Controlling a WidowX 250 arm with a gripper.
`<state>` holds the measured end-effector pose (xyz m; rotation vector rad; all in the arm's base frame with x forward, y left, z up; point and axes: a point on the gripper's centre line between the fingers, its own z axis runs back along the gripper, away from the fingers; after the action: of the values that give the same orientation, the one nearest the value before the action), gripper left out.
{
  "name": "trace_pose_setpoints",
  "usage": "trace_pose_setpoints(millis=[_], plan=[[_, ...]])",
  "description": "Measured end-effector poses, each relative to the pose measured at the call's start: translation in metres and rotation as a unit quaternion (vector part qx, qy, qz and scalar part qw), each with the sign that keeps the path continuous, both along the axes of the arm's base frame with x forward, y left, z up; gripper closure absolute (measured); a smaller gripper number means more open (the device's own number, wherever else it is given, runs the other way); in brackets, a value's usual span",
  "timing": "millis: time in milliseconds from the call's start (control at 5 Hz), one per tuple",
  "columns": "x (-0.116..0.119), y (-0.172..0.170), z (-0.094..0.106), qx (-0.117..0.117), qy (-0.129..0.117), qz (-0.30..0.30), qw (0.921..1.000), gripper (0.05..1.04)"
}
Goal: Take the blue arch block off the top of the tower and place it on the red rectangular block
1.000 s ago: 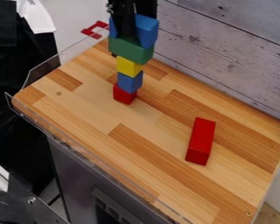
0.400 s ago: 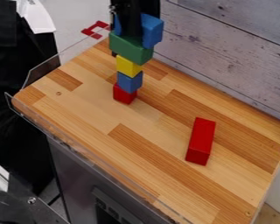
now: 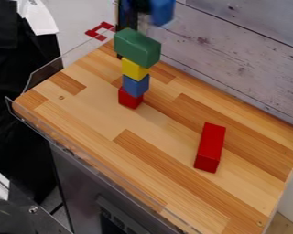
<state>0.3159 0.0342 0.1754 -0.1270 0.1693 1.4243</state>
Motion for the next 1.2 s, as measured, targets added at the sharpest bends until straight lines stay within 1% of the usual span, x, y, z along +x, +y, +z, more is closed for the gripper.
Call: trace_pose_setpoints(millis=[200, 400, 600, 800, 1000, 1200], plan=[[0.006, -0.046, -0.004, 0.005, -0.02, -0.131, 0.9912, 0.497], [-0.001, -0.089, -0.033, 0.01, 0.054, -0.253, 0.966, 0.497], [-0.016, -0.113, -0.061, -0.024, 0.052, -0.364, 0.9295, 0.497], [-0.027, -0.119, -0.084, -0.052, 0.042, -0.385, 0.9204, 0.497], [-0.03, -0.125, -0.091, -0.073, 0.028, -0.401, 0.9127, 0.497], [-0.027, -0.128, -0.098, -0.082, 0.015, -0.438, 0.8952, 0.497]])
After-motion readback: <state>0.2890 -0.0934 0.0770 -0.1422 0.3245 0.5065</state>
